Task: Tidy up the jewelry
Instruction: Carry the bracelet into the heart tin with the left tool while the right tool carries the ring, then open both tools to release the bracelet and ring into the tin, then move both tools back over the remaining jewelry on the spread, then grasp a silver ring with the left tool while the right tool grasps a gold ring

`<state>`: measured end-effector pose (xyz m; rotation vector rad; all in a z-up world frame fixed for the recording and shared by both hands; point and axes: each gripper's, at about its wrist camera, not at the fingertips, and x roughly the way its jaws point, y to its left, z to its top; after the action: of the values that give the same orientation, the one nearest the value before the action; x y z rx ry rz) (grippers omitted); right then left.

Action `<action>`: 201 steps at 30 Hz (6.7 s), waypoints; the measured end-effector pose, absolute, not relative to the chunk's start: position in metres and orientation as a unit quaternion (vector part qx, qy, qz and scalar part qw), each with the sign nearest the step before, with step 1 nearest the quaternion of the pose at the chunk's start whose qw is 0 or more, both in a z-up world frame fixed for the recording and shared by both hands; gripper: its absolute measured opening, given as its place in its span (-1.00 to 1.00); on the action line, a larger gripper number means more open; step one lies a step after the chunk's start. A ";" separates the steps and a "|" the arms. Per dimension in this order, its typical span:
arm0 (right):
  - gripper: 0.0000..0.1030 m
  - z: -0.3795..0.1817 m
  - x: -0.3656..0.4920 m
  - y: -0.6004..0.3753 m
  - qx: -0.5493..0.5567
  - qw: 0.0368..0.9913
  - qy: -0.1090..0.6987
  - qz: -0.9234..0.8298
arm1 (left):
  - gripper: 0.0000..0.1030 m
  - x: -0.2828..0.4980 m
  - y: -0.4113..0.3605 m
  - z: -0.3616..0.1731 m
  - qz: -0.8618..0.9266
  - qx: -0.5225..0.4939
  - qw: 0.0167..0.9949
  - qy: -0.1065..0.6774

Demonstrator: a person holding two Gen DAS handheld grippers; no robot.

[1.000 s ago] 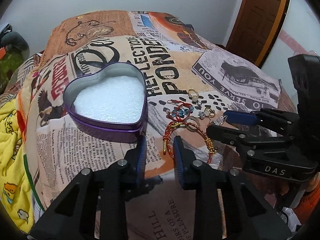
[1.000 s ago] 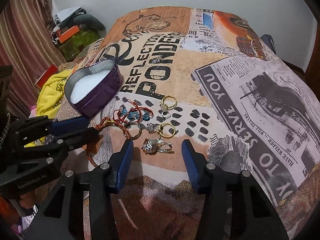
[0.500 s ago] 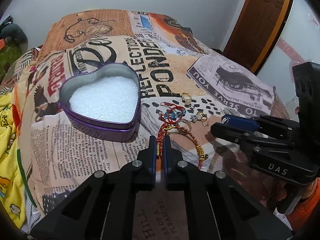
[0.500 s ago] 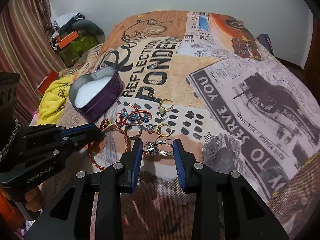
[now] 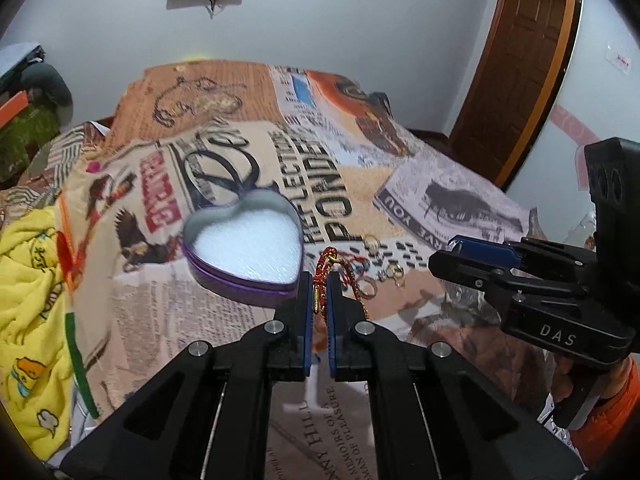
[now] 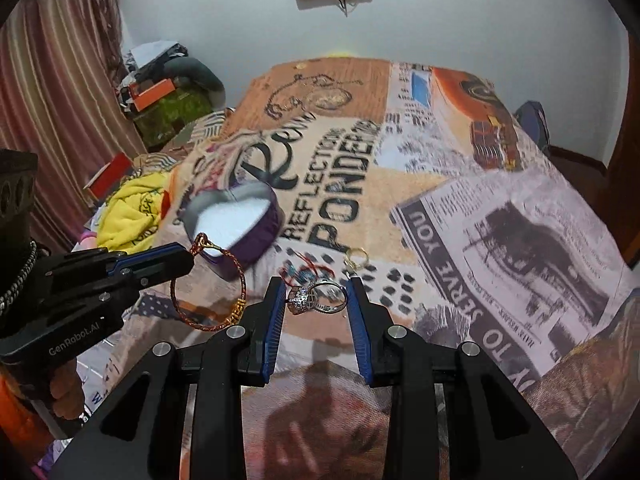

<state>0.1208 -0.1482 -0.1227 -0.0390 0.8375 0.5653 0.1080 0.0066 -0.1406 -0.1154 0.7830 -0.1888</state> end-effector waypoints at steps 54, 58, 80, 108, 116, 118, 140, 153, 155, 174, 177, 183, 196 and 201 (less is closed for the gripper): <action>-0.45 -0.148 0.177 -0.043 -0.083 0.827 0.415 0.369 | -0.91 0.171 0.088 -0.158 -0.051 -0.077 0.914 0.396; -0.45 -0.149 0.177 -0.040 -0.089 0.824 0.420 0.371 | -0.81 0.166 0.090 -0.152 -0.036 -0.062 0.920 0.386; -0.32 -0.105 0.168 -0.113 -0.041 0.870 0.389 0.302 | -0.24 0.144 0.059 -0.123 -0.036 -0.042 0.927 0.371; -0.32 -0.160 0.156 -0.195 -0.027 0.846 0.463 0.262 | -0.24 0.148 -0.051 -0.197 -0.145 -0.008 0.868 0.474; -0.32 -0.165 0.160 -0.197 -0.012 0.841 0.469 0.269 | -0.41 0.161 -0.062 -0.207 -0.141 0.020 0.873 0.466; -0.32 -0.167 0.162 -0.196 -0.009 0.839 0.471 0.273 | -0.49 0.163 -0.064 -0.208 -0.138 0.026 0.876 0.462; -0.41 -0.184 0.175 -0.158 -0.047 0.824 0.482 0.294 | -0.62 0.157 -0.040 -0.203 -0.130 -0.015 0.882 0.453; -0.89 -0.170 0.169 -0.164 -0.049 0.840 0.460 0.283 | -0.62 0.151 -0.040 -0.191 -0.134 -0.022 0.888 0.440; -0.89 -0.166 0.168 -0.166 -0.049 0.844 0.455 0.279 | -0.62 0.150 -0.039 -0.187 -0.134 -0.022 0.890 0.435; -0.43 -0.181 0.179 -0.169 -0.045 0.837 0.483 0.253 | -0.62 0.144 -0.031 -0.186 -0.129 -0.027 0.892 0.432; -0.43 -0.186 0.183 -0.166 -0.044 0.837 0.484 0.252 | -0.62 0.145 -0.029 -0.186 -0.129 -0.029 0.892 0.432; -0.76 -0.185 0.179 -0.167 -0.043 0.840 0.480 0.250 | -0.62 0.146 -0.027 -0.185 -0.127 -0.033 0.893 0.430; -0.83 -0.142 0.162 -0.179 -0.034 0.866 0.434 0.246 | -0.62 0.135 -0.021 -0.161 -0.122 -0.035 0.906 0.404; -0.83 -0.122 0.154 -0.173 -0.035 0.874 0.412 0.256 | -0.62 0.129 -0.013 -0.149 -0.114 -0.042 0.913 0.389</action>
<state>0.1539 -0.1732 -0.1220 -0.0730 0.8594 0.5343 0.1292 -0.0127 -0.1491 -0.0857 0.8023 -0.2350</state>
